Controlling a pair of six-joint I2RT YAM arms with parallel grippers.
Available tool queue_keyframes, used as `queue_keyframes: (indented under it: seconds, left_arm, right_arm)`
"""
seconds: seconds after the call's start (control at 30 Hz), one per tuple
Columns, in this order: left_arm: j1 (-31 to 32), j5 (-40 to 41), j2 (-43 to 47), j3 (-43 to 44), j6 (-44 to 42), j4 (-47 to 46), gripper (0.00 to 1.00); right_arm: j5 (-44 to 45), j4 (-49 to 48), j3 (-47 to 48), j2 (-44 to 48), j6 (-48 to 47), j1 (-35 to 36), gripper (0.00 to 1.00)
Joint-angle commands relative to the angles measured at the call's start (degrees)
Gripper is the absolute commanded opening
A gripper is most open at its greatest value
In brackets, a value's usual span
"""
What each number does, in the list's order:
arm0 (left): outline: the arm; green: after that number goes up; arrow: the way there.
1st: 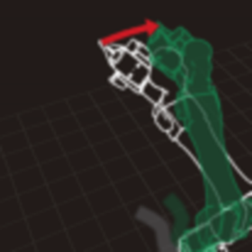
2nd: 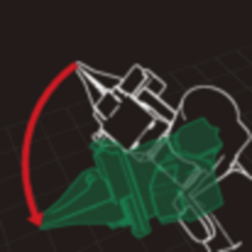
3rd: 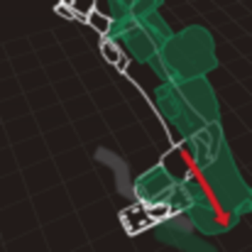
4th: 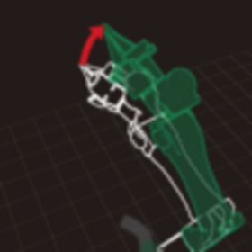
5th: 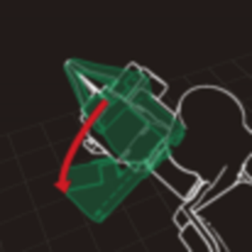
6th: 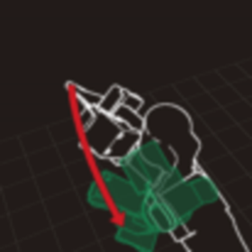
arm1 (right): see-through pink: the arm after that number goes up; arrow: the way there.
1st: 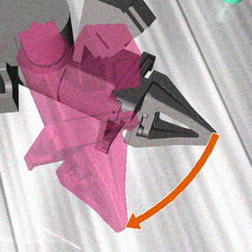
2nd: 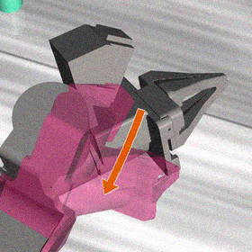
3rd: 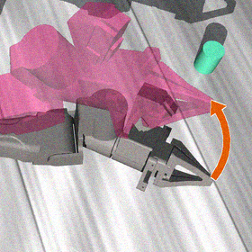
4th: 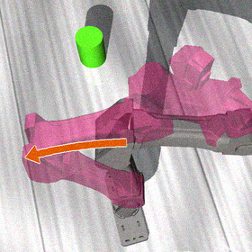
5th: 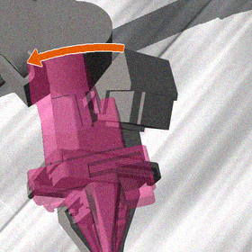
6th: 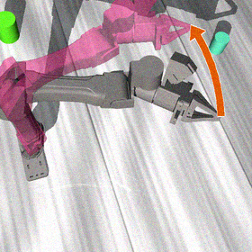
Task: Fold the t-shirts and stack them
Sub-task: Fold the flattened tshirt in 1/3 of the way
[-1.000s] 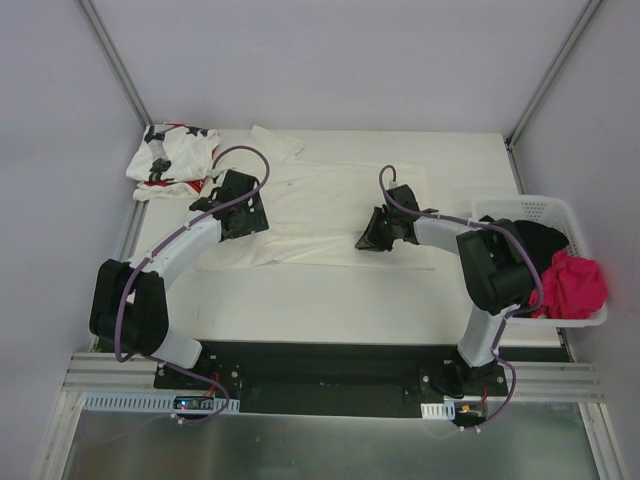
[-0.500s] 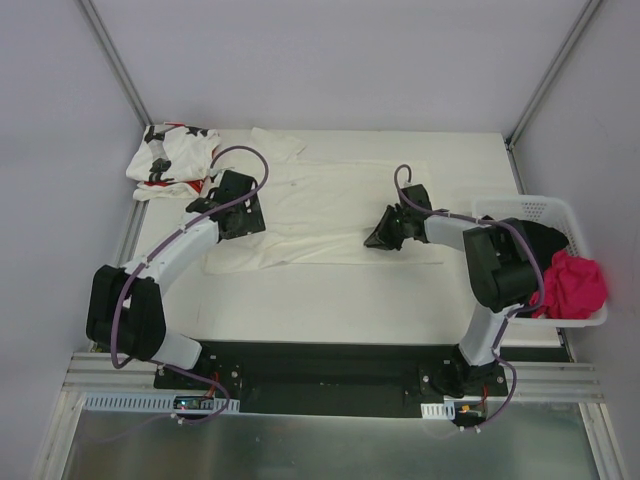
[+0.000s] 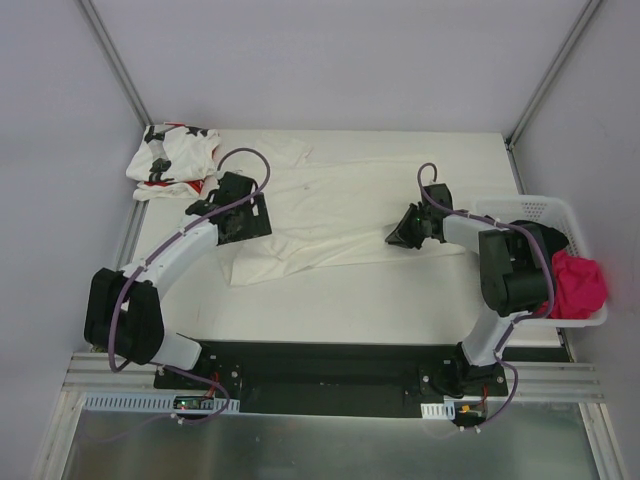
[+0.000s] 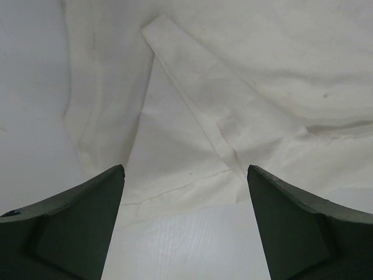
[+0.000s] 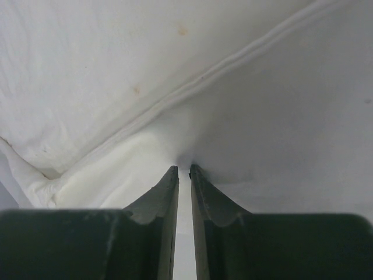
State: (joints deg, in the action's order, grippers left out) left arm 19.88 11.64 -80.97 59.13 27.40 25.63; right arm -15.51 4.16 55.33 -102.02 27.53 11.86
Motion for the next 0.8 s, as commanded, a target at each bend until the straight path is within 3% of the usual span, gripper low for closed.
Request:
queue_keyframes:
  seconds: [0.0, 0.13, 0.27, 0.57, 0.77]
  left_arm:
    - [1.21, -9.69, -3.13, -0.86, -1.56, -1.72, 0.85]
    - [1.92, -16.20, -3.23, -3.23, -2.35, -1.19, 0.78]
    - [2.71, -15.69, 1.15, -7.71, 0.19, 0.56, 0.71]
    - [2.80, -3.21, 12.14, -10.00, 4.59, 7.68, 0.79]
    - [2.80, -0.30, 10.66, -10.44, 5.56, 8.83, 0.85]
  right_arm:
    - [2.50, 4.19, 0.57, 0.24, -1.16, -0.26, 0.18]
    - [2.85, 4.53, 1.45, 0.94, -1.34, -0.34, 0.18]
    - [3.11, 4.98, 1.71, 1.29, -1.69, -0.34, 0.18]
    - [2.77, 4.98, 1.18, 1.73, -2.13, -0.34, 0.17]
    - [2.41, 4.89, 1.18, 2.26, -2.04, -0.34, 0.17]
